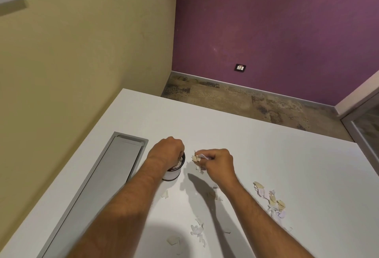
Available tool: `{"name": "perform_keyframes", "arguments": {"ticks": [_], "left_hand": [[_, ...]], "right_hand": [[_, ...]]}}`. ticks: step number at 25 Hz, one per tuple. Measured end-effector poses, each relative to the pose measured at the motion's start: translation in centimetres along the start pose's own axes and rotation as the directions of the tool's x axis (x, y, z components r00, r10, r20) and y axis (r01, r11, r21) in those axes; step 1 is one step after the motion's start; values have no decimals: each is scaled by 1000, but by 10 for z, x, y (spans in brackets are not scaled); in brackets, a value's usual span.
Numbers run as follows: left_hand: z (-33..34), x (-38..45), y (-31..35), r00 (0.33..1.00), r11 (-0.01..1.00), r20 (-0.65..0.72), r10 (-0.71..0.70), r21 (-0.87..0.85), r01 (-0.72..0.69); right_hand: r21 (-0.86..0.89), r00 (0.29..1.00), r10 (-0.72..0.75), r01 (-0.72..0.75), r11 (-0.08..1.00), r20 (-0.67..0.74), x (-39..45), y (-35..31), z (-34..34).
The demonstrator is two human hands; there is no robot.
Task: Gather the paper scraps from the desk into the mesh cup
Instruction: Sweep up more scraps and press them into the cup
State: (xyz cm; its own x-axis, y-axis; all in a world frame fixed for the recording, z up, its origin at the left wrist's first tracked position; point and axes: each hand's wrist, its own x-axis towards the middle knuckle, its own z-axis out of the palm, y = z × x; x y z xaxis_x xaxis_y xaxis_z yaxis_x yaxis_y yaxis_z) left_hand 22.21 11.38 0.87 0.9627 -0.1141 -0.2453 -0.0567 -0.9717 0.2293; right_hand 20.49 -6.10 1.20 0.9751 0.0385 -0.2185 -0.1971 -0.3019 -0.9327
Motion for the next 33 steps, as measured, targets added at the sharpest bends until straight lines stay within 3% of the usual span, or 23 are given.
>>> {"name": "perform_keyframes", "arguments": {"ticks": [3,6,8,10,12,17,22,25,28,31,33], "left_hand": [[-13,-15,-8,980,969,-189,-58,-246,10],[-3,-39,-15,842,831,-442,-309,-557,13],[19,-59,-19,729,719,-480,-487,-694,24],[48,-77,-21,725,666,-407,-556,-740,95],[75,-94,-20,794,679,-317,-518,-717,157],[119,-119,-17,952,873,-239,-190,-485,52],[119,-119,-13,1000,934,3,-1,-356,2],[122,-121,-12,990,959,93,104,-275,-75],[129,-129,-4,987,958,56,149,-256,-131],[129,-138,8,993,938,17,118,-329,-105],[130,-144,15,987,926,42,152,-356,-127]], "right_hand": [[-106,996,-73,77,991,43,9,-16,15],[-284,977,-169,200,938,130,16,-27,32],[-436,956,-207,279,855,206,20,-32,43],[-567,932,-211,349,746,296,23,-35,52],[-648,902,-201,416,638,382,25,-35,60],[-728,820,-127,557,399,558,23,-32,75],[-694,754,-203,655,298,625,23,-31,72],[-680,752,-237,658,324,615,25,-33,65],[-644,770,-312,637,423,557,24,-29,45],[-617,835,-414,548,565,363,23,-5,10],[-672,896,-355,438,598,268,22,22,-17]]}}
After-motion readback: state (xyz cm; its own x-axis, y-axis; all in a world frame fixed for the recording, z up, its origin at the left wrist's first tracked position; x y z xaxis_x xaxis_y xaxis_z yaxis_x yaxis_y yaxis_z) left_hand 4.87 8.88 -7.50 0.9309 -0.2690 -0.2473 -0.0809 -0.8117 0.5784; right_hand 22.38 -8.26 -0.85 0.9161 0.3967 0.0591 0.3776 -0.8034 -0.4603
